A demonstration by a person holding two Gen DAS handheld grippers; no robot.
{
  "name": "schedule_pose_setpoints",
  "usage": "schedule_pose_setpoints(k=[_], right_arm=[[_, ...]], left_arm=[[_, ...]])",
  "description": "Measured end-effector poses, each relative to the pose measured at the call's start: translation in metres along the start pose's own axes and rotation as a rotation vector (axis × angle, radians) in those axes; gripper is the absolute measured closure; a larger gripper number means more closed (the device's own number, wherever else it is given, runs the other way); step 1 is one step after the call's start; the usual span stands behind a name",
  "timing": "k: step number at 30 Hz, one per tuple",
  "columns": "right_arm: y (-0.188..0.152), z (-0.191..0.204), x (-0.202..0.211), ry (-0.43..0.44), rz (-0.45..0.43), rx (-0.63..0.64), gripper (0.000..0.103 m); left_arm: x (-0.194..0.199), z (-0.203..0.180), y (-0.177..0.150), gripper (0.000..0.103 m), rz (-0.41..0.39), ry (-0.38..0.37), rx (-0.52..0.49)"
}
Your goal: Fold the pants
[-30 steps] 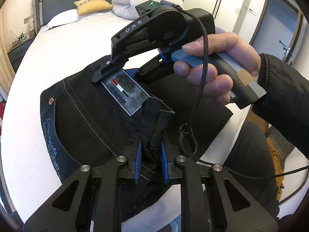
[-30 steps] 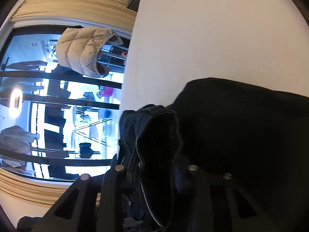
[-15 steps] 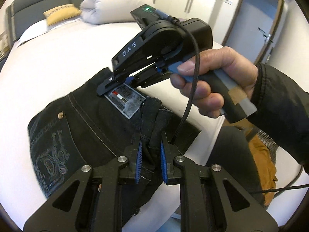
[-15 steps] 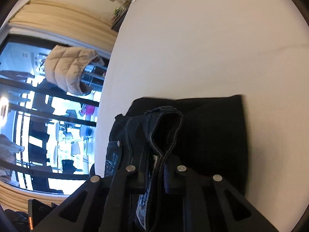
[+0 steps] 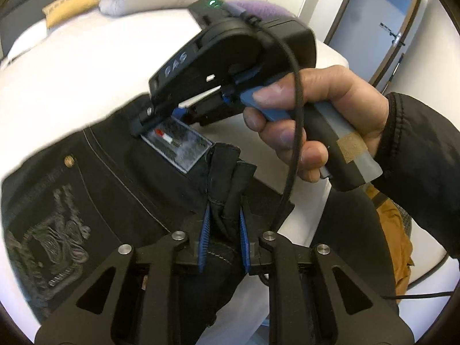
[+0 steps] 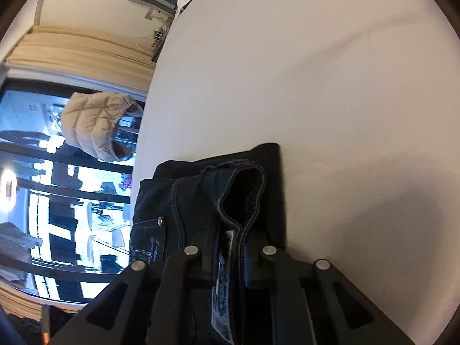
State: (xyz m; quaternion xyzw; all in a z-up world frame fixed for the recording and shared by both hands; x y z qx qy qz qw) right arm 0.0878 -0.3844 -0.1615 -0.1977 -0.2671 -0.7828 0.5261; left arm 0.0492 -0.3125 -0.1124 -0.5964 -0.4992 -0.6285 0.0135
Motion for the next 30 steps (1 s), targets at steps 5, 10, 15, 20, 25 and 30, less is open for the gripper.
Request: schedule_pose_setpoints(k=[5, 10, 15, 20, 25, 30], right_arm=[[-0.004, 0.002, 0.031, -0.026, -0.072, -0.035, 0.065], [-0.021, 0.035, 0.069, 0.023, -0.133, 0.024, 0.064], [-0.054, 0.064, 0.045, 0.039, -0.046, 0.119, 0.064], [-0.081, 0.047, 0.015, -0.055, -0.011, 0.097, 0.076], [-0.089, 0.039, 0.025, -0.023, -0.054, 0.058, 0.076], [-0.095, 0.036, 0.033, -0.013, -0.092, 0.05, 0.076]], left_arm=[[0.03, 0.011, -0.013, 0.08, 0.001, -0.112, 0.089], [0.077, 0.047, -0.024, 0.054, -0.073, -0.096, 0.169], [0.086, 0.121, -0.022, 0.036, -0.161, -0.002, 0.322], [0.058, 0.146, -0.041, 0.036, -0.078, 0.036, 0.343], [0.058, 0.12, -0.065, 0.036, -0.084, 0.073, 0.252], [0.075, 0.083, -0.088, 0.036, -0.086, 0.103, 0.13]])
Point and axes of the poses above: each gripper's, at about its wrist camera, not at the fingertips, and x roughly against the way its jaws point, z to its left, y to its top, the point moved 1 cm from there along -x, roughly the way its jaws point, and after that the axes turned 4 degrees about -z, right-handed, at the moved point
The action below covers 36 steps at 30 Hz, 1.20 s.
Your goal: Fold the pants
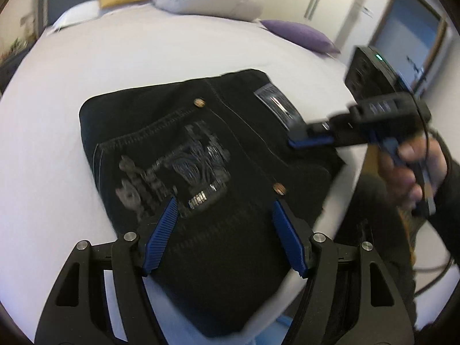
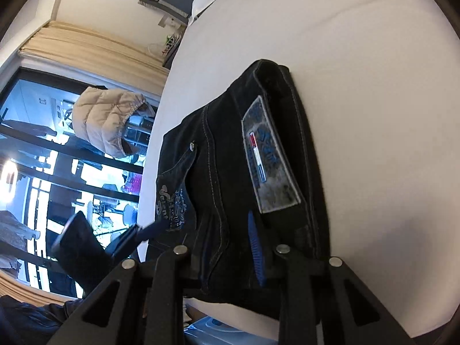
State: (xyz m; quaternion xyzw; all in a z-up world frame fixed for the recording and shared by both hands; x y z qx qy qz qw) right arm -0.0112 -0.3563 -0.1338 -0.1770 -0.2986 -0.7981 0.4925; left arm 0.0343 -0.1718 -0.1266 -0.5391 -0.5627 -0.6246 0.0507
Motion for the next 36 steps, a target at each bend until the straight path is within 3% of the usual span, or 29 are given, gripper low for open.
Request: schedule_pose_setpoints(k=[3, 5, 8, 10, 15, 16, 21, 26, 31, 35, 36], right_arm=[[-0.007, -0.003, 0.008, 0.01, -0.028, -0.015, 0.075], [-0.011, -0.009, 0.02, 0.042, -0.04, -0.039, 0.069], [-0.014, -0.009, 0.042, 0.073, -0.086, -0.06, 0.049], [-0.011, -0.01, 0.061, 0.068, -0.134, -0.062, 0.034], [0.014, -0.026, 0.077, 0.05, -0.169, -0.097, 0.034], [0.019, -0.028, 0.073, 0.06, -0.154, -0.097, 0.034], [0.043, -0.041, 0.04, 0.05, -0.048, -0.132, 0.034], [0.058, -0.053, 0.016, 0.057, 0.017, -0.175, 0.036], [0.065, -0.046, -0.008, 0.047, 0.1, -0.152, 0.039], [0.065, -0.04, -0.025, 0.028, 0.131, -0.15, 0.048], [0.065, -0.037, -0.028, 0.019, 0.133, -0.14, 0.055]], left_arm=[[0.006, -0.015, -0.008, 0.036, -0.011, 0.009, -0.047], [0.022, -0.022, -0.017, 0.033, -0.014, 0.01, -0.081], [0.043, -0.025, -0.02, 0.032, -0.017, 0.017, -0.096], [0.06, -0.015, -0.017, 0.029, -0.041, 0.009, -0.047], [0.071, 0.043, -0.004, 0.022, -0.068, -0.008, 0.216], [0.066, 0.057, 0.0, 0.022, -0.064, -0.029, 0.288], [0.026, 0.093, 0.014, 0.022, 0.008, -0.142, 0.453], [-0.012, 0.107, 0.017, 0.023, 0.111, -0.247, 0.551], [-0.023, 0.109, 0.023, 0.026, 0.137, -0.293, 0.568], [-0.027, 0.109, 0.026, 0.049, 0.171, -0.243, 0.535], [-0.026, 0.109, 0.026, 0.052, 0.175, -0.233, 0.527]])
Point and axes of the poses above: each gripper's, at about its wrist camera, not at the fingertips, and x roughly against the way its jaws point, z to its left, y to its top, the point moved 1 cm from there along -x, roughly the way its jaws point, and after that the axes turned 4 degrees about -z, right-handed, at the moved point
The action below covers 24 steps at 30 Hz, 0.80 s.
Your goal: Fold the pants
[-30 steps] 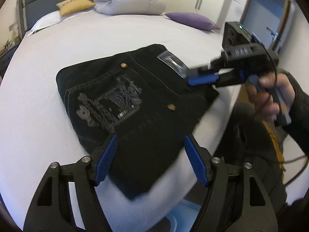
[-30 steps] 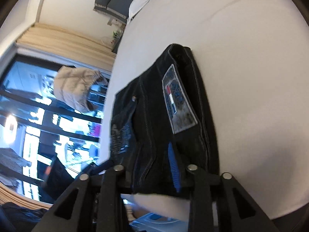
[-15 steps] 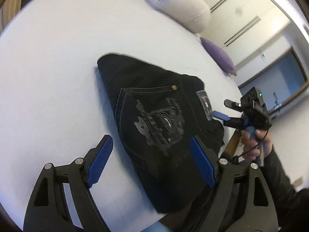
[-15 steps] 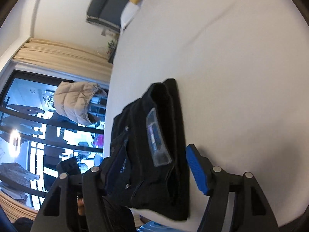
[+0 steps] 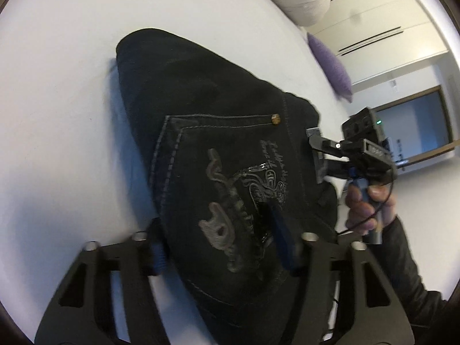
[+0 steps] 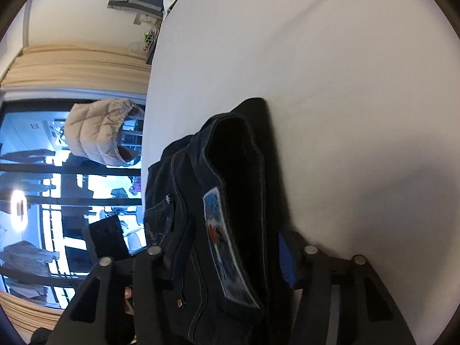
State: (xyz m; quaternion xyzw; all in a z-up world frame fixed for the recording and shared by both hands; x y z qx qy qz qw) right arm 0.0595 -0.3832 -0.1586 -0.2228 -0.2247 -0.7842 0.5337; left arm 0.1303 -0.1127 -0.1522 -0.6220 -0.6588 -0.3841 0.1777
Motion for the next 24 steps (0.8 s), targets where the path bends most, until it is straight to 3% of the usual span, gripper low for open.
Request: schedule_pose_setpoints(k=[4, 9, 17, 24], right_arm=[[-0.007, 0.009, -0.006, -0.074, -0.009, 0.048, 0.07], [-0.013, 0.022, 0.003, -0.13, -0.069, 0.093, 0.081], [-0.017, 0.077, 0.017, -0.162, -0.125, 0.208, 0.083], [0.014, 0.131, -0.007, -0.113, -0.131, 0.264, 0.083]], left_arm=[[0.002, -0.01, -0.002, 0.062, -0.001, 0.085, -0.066], [0.006, -0.035, -0.002, 0.072, -0.019, 0.164, -0.165], [0.041, -0.051, 0.002, 0.075, -0.078, 0.204, -0.246], [0.095, -0.033, 0.034, 0.075, -0.179, 0.255, -0.254]])
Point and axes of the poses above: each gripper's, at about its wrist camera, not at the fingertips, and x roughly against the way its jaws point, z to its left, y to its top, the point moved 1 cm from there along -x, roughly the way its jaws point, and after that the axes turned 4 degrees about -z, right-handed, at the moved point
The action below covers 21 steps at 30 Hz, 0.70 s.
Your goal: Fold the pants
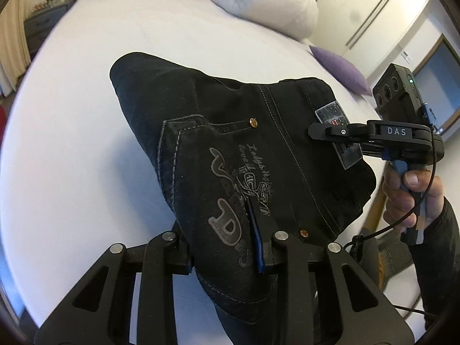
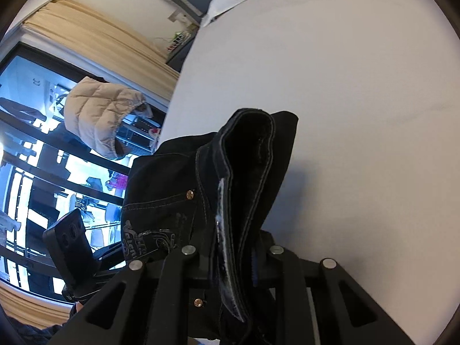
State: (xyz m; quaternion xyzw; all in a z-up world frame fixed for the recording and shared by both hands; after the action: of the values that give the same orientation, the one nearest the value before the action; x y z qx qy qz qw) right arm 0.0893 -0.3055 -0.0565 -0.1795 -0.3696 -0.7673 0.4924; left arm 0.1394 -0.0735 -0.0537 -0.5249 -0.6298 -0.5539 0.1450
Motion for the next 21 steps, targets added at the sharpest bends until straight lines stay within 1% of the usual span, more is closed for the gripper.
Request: schedule_pose_setpoints(k=[5, 8, 11, 14, 17, 19, 20, 21], right_arm=[[0.032, 0.027, -0.049, 0.022, 0.023, 0.017, 0.083], [0.049, 0.037, -0.081, 0.022, 0.044, 0.023, 0.083], [0.061, 0.038, -0.112, 0.024, 0.067, 0.003, 0.083], [0.068, 0.03, -0.139, 0.016, 0.088, -0.031, 0.083], [0.064, 0.01, -0.159, -0.009, 0.1, -0.085, 0.081], [0.06, -0.004, -0.166, -0.002, 0.098, -0.13, 0.069], [0.055, -0.01, -0.167, 0.008, 0.092, -0.151, 0.068], [0.052, -0.016, -0.168, 0.033, 0.082, -0.167, 0.067]], left_arm=[[0.007, 0.046, 0.026, 0.075, -0.019, 0.075, 0.01], [0.005, 0.08, 0.038, 0.075, -0.016, 0.101, 0.029], [-0.001, 0.105, 0.045, 0.075, -0.008, 0.119, 0.037], [-0.014, 0.126, 0.049, 0.075, 0.006, 0.127, 0.053], [-0.033, 0.139, 0.043, 0.074, 0.023, 0.116, 0.084], [-0.039, 0.148, 0.036, 0.071, 0.018, 0.093, 0.117], [-0.04, 0.155, 0.034, 0.067, 0.014, 0.09, 0.125], [-0.041, 0.17, 0.033, 0.061, 0.01, 0.085, 0.135]])
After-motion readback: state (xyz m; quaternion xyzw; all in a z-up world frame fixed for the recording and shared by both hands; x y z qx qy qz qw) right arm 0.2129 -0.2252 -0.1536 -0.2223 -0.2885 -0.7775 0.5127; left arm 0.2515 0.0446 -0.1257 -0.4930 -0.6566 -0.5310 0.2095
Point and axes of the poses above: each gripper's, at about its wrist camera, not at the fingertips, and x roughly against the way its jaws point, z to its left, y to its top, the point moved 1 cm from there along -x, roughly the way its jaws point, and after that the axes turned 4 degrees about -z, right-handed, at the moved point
